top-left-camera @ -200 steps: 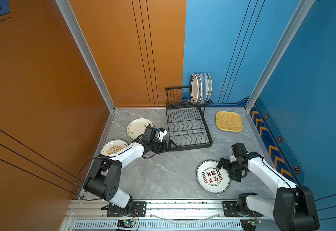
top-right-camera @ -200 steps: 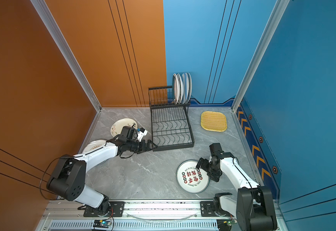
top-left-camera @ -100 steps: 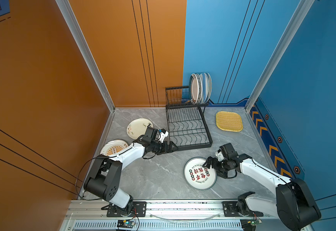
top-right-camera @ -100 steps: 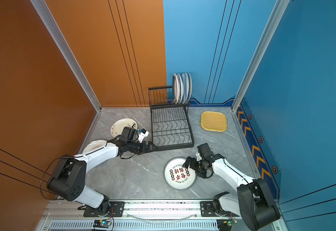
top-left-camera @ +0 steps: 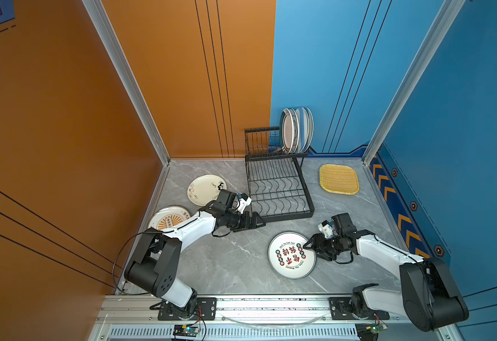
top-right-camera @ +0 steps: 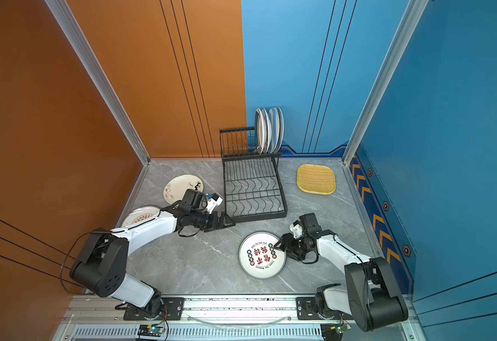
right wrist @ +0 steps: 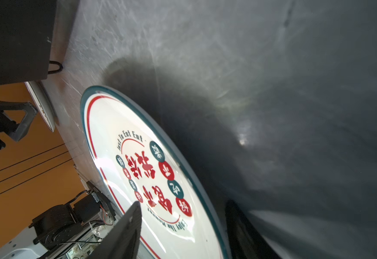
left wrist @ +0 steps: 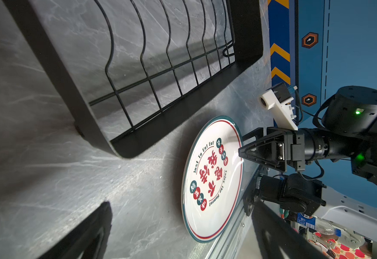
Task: Load plates into a dish rack
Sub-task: Pick up the plate from the bottom-center of the table.
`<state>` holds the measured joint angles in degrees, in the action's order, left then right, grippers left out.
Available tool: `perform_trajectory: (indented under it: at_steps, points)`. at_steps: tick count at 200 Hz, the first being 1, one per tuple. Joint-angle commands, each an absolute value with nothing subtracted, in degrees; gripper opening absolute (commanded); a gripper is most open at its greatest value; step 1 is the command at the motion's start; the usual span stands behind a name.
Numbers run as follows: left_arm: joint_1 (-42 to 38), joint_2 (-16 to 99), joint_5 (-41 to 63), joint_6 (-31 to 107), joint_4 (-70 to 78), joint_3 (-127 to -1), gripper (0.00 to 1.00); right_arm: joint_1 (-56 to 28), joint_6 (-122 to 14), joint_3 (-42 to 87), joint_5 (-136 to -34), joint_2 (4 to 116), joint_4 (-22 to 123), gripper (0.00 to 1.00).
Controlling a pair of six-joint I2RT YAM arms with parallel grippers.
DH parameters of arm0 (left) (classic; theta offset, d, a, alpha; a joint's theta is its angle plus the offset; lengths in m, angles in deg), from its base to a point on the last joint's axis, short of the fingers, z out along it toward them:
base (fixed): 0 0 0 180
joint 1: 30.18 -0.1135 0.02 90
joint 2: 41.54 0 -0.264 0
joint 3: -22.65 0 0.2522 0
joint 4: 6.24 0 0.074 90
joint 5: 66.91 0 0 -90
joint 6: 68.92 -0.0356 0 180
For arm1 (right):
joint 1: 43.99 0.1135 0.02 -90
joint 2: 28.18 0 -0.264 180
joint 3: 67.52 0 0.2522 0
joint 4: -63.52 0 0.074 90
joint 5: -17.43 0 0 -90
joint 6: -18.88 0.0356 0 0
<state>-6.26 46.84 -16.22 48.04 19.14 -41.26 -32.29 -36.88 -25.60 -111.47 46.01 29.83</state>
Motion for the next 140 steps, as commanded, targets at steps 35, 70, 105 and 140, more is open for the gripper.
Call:
perform_trajectory:
  at_steps: [35,70,105,140]
  points:
    - [-5.5,48.2,-16.8,47.0,21.5,-42.5,0.98,-31.2,-42.0,-27.3,-113.6,52.7,32.0,0.41]
    - [-5.4,48.1,-16.7,46.9,22.1,-42.6,0.98,-29.6,-43.0,-26.9,-112.1,55.4,32.8,0.24]
    - [-5.7,47.7,-16.7,46.5,23.2,-42.6,0.98,-28.2,-43.6,-26.5,-112.0,57.3,33.4,0.05]
    - [-6.5,46.5,-17.7,47.1,23.3,-42.5,0.98,-27.0,-45.4,-24.7,-113.0,57.8,31.6,0.00]
